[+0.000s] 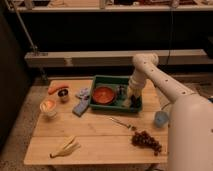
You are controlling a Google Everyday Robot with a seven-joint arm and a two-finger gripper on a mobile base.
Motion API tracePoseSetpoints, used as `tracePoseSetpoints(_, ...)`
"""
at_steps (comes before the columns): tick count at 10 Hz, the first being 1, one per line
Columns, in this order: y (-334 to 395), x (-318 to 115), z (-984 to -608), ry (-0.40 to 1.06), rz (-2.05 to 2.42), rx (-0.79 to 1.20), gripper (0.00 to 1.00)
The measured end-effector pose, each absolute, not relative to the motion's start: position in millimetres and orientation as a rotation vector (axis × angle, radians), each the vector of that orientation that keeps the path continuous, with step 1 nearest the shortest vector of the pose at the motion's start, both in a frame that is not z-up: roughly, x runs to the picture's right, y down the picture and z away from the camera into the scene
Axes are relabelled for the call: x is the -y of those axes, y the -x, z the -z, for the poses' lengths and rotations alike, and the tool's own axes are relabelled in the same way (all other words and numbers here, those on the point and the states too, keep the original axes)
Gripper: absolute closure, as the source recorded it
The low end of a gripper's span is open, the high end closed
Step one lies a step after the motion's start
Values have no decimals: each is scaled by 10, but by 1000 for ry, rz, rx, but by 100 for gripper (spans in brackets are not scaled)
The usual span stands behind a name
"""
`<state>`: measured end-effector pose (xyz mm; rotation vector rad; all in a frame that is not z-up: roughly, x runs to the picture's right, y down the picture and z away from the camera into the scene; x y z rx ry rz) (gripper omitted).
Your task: Wipe tray with brush
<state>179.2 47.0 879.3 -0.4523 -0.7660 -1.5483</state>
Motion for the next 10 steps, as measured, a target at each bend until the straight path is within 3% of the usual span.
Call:
tracePoseSetpoints(5, -2175, -533, -8821, 509, 1506, 725, 100)
tracePoseSetpoints(10, -2381, -268, -9049, 506, 1433, 654, 100)
